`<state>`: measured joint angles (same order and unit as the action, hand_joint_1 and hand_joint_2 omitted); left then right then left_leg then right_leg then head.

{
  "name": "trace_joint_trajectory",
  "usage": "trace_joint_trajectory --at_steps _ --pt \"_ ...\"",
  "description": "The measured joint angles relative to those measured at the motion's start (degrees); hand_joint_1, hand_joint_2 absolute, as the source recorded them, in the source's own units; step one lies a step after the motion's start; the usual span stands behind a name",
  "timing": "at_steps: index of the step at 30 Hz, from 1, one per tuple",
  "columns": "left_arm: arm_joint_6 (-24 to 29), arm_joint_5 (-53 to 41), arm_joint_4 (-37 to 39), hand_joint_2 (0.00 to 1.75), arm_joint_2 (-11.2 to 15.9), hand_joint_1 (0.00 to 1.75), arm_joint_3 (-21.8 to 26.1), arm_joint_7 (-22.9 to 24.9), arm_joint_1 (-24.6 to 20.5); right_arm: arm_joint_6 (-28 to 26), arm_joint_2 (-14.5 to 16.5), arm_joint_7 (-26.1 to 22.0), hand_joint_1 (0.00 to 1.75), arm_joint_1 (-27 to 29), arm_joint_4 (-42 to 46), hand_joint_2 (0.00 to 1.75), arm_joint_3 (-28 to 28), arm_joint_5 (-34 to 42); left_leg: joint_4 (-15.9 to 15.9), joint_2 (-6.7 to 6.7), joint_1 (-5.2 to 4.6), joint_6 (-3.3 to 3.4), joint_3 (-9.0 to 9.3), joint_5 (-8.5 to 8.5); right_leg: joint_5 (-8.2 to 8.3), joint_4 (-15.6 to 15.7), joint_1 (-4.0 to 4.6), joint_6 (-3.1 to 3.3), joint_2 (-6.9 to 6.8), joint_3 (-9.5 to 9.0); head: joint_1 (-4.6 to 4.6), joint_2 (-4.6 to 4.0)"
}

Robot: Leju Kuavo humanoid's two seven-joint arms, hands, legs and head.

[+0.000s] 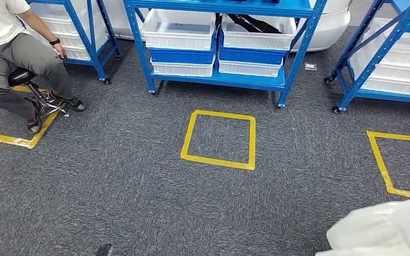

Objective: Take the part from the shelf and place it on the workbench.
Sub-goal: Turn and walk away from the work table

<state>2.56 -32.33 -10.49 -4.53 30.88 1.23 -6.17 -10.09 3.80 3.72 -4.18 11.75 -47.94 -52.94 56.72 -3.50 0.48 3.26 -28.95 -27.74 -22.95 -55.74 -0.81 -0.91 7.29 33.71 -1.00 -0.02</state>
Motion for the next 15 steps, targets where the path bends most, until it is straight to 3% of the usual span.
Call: trace_joint_trajectory --at_steps 2,4,5,7,8,10,11,13,15 --pt "0.0 -0.02 0.0 1.75 -0.09 0.0 0.01 -0.04 -0.07 -0.14 -0.08 0.01 0.0 0.07 -0.01 1.75 -0.02 -0.03 -1.7 1.52 0.17 0.25 0.32 1.28 -0.63 -1.34 0.47 -0.16 -1.82 1.32 0.15 0.0" --pt "0.0 -0.02 0.01 1.75 -0.17 0.0 0.02 -0.08 -0.01 -0.16 -0.22 0.02 0.0 -0.03 -0.01 1.75 -0.03 -0.04 -2.69 3.2 0.15 0.23 0.29 2.18 -3.55 -6.86 0.53 0.38 -5.13 4.23 0.46 0.0" --pt "0.0 -0.02 0.01 1.75 -0.19 0.0 0.02 -0.08 0.09 -0.16 -0.28 0.02 0.0 -0.08 -0.01 1.75 -0.03 -0.04 -2.75 4.0 0.07 0.21 0.04 2.34 -5.35 -10.78 0.38 0.48 -6.02 5.95 0.61 0.0" --pt "-0.01 -0.02 0.02 1.75 -0.23 0.0 0.02 -0.09 0.2 -0.16 -0.38 0.06 0.0 0.0 -0.01 1.75 -0.03 -0.04 -2.69 5.42 -0.04 -0.09 -0.33 2.5 -7.18 -15.41 -0.15 -0.15 -6.62 7.44 0.62 0.0" --pt "-0.02 -0.03 0.02 1.75 -0.26 0.0 0.02 -0.11 0.2 -0.16 -0.42 0.13 0.0 0.09 -0.01 1.75 -0.03 -0.09 -2.64 5.87 -0.02 -0.29 -0.48 2.6 -6.9 -14.55 -0.46 -0.79 -6.82 6.41 0.63 0.0" --pt "-0.05 -0.12 0.02 1.75 -0.34 0.0 0.02 -0.16 0.04 -0.16 -0.53 0.34 0.0 0.16 -0.01 1.75 -0.03 -0.3 -2.19 6.51 0.09 -0.81 -0.83 2.66 -4.77 -6.44 -1.18 -2.08 -7.55 1.07 0.66 0.0" --pt "-0.04 -0.24 0.01 1.75 -0.36 0.0 0.02 -0.17 -0.05 -0.16 -0.55 0.44 0.0 0.11 -0.01 1.75 -0.03 -0.44 -1.86 6.69 0.02 -1.2 -1.05 2.6 -3.86 -2.74 -1.26 -2.32 -7.89 -1.2 0.67 0.0" --pt "0.01 -0.51 -0.01 1.75 -0.36 0.0 0.02 -0.12 -0.24 -0.16 -0.49 0.52 0.0 -0.04 -0.01 1.75 -0.02 -0.7 -0.99 6.86 -0.14 -2.07 -1.49 2.24 -3.2 0.38 -1.26 -1.59 -8.24 -2.99 0.55 0.0" --pt "0.12 -0.68 -0.02 1.75 -0.32 0.0 0.02 -0.06 -0.34 -0.16 -0.41 0.58 0.0 -0.04 -0.01 1.75 -0.01 -0.92 -0.16 6.85 0.01 -2.91 -1.83 2.03 -3.22 -0.5 -1.52 -0.69 -7.83 -2.62 0.36 0.0"
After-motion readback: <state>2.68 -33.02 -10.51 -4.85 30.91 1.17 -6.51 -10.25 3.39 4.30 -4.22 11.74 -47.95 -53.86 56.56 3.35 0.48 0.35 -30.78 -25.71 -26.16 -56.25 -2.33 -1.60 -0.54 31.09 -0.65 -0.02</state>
